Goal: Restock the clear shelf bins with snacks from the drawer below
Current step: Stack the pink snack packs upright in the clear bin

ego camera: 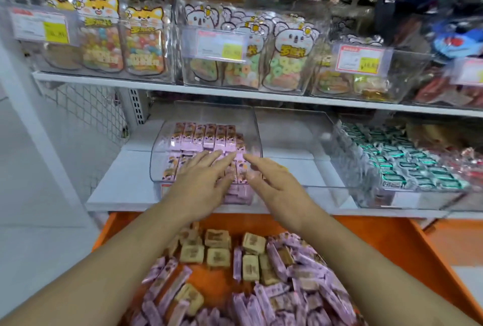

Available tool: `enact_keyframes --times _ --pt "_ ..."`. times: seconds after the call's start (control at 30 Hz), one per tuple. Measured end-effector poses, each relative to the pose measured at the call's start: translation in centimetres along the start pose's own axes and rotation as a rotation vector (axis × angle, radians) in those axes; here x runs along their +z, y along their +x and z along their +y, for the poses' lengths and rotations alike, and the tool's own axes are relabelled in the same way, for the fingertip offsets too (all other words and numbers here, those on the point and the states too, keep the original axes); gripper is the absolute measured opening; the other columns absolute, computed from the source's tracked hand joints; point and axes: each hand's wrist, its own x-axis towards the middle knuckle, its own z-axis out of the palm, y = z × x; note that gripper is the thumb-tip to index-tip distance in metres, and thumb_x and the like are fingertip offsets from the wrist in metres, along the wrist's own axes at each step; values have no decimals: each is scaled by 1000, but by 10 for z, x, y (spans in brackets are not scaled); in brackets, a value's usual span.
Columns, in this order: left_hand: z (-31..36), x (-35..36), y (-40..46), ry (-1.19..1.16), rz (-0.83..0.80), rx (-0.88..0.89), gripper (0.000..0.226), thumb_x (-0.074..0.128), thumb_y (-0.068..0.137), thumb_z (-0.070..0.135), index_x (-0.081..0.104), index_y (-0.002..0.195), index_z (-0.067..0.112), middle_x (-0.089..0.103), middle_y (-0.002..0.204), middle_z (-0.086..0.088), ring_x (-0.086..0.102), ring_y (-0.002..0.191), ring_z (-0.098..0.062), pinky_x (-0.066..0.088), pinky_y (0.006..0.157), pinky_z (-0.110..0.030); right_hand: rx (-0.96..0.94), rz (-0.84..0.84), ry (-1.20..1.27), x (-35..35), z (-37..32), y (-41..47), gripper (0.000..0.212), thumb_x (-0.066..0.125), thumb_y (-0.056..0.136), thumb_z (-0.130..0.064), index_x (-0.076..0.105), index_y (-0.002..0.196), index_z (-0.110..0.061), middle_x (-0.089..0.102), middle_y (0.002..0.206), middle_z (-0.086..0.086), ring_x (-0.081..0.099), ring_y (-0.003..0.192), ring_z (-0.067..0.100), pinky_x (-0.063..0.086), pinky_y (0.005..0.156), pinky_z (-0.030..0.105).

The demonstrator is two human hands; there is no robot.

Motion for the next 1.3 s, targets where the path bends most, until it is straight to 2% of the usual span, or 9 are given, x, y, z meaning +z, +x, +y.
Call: enact_keyframes --times 0.13,0.27,0.43,0.57,0.67,0.77,0.97,1.13,1.3 --pt "26 29 -54 -131 80 131 47 49 107 40 50 153 30 50 154 6 37 142 -18 20 119 -29 163 -61 -8 -21 44 -64 47 54 107 -42 49 153 -32 52 150 -12 52 130 0 42 106 17" --pt "46 86 -88 -89 44 209 46 48 100 43 65 138 25 58 146 4 49 135 -20 41 111 -40 351 -79 -128 -25 95 -99 50 55 105 -47 49 152 -31 56 150 -6 54 132 11 42 111 31" --pt "56 156 -110 -185 -286 107 52 48 104 50 48 152 30 38 160 11 40 145 -16 34 116 -30 545 -212 -286 -9 161 -117 57 54 104 -44 43 156 -22 46 161 5 47 143 25 40 114 34" --pt "38 206 -114 -155 -630 -54 71 53 98 64 26 161 43 11 172 7 24 156 -24 34 121 -40 628 -338 -357 1 200 -113 56 55 105 -34 39 159 -27 42 163 1 47 143 25 43 81 15" --pt "24 232 -115 -80 -864 -59 93 60 86 76 8 160 56 -11 173 5 5 160 -30 28 123 -53 648 -369 -419 13 230 -100 49 41 107 -40 49 151 -17 41 163 3 37 149 27 36 104 25" --pt "21 249 -116 -55 -1023 -32 99 69 79 76 16 160 52 10 173 2 18 158 -28 29 124 -45 664 -493 -478 40 295 -97 77 13 87 -62 54 135 -17 38 163 8 34 146 31 33 118 39" --pt "17 255 -115 -3 -886 16 70 79 87 28 49 149 38 41 151 -1 48 136 -27 48 105 -35 691 -547 -724 58 289 -97 73 55 94 -51 32 160 -29 29 159 14 26 146 42 35 119 53" --pt "17 245 -113 84 -816 5 54 81 85 25 61 134 37 48 139 1 52 129 -24 47 97 -36 724 -540 -680 59 290 -100 46 68 92 -35 60 136 -25 46 131 8 63 103 26 59 94 44" --pt "11 223 -112 66 -732 -7 47 77 90 31 60 133 38 50 133 3 59 111 -14 46 71 -25 723 -496 -609 34 264 -96 30 69 93 -35 66 111 -11 67 101 7 64 90 24 54 71 31"
